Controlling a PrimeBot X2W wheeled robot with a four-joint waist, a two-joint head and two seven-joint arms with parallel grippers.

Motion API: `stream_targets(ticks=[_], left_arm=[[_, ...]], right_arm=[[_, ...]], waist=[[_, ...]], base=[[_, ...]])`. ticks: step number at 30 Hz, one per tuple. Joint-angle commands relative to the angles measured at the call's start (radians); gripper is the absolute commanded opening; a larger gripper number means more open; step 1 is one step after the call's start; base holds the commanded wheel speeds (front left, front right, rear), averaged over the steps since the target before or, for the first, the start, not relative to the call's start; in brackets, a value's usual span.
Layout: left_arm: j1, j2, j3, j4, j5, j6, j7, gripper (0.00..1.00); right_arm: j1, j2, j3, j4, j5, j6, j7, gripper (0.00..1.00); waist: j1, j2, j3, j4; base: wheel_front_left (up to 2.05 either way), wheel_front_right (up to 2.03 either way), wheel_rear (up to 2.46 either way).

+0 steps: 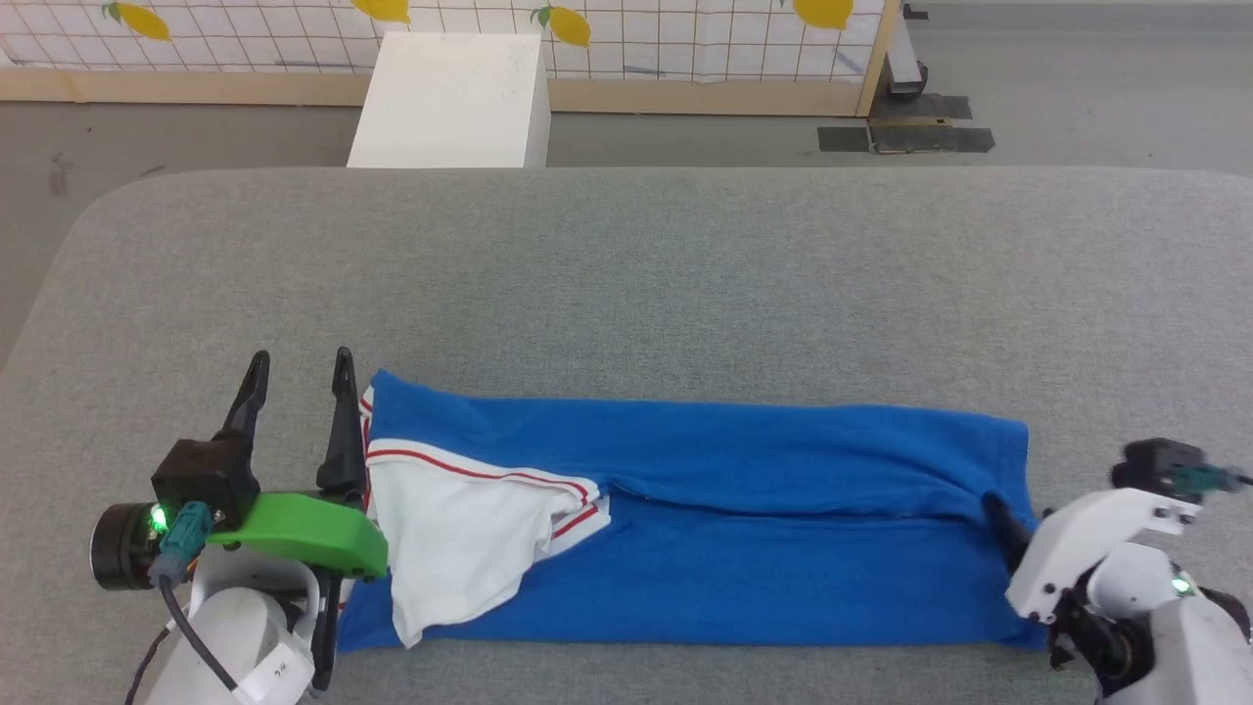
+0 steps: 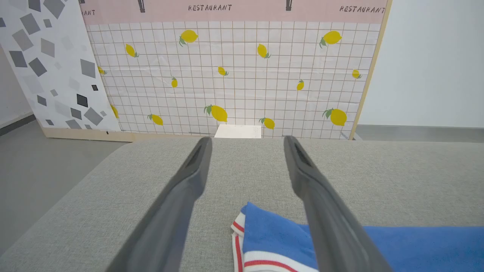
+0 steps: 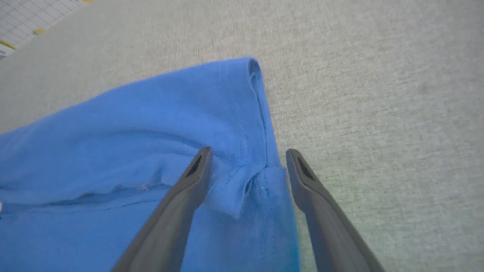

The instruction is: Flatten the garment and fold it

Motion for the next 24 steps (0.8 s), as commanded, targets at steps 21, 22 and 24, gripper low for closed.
stream_targets(ticks=[21,22,24], left_arm=[[-0.015,-0.047,0.054,0.078,0.036,-0.065,-0.008,1.0],[-0.015,-0.048,0.055,0.078,0.036,-0.067,-0.008,1.0],[-0.016,-0.051,0.057,0.077,0.037,-0.07,-0.008,1.0]], right_arm=[[-0.034,0.001,-0.096,0.003,-0.172,-0.002,0.18,0.0],[-0.032,0.001,-0.128,-0.014,-0.199,-0.002,0.169,0.0],[-0.032,0.001,-0.191,-0.049,-0.254,-0.002,0.145,0.0]], waist=[[0.0001,-0.0001,0.0,0.001],[0.0001,-0.0001,0.002,0.003],[0.0001,-0.0001,0.006,0.006]], base=[[0.0,0.0,0.0],[0.0,0.0,0.0],[0.0,0.0,0.0]])
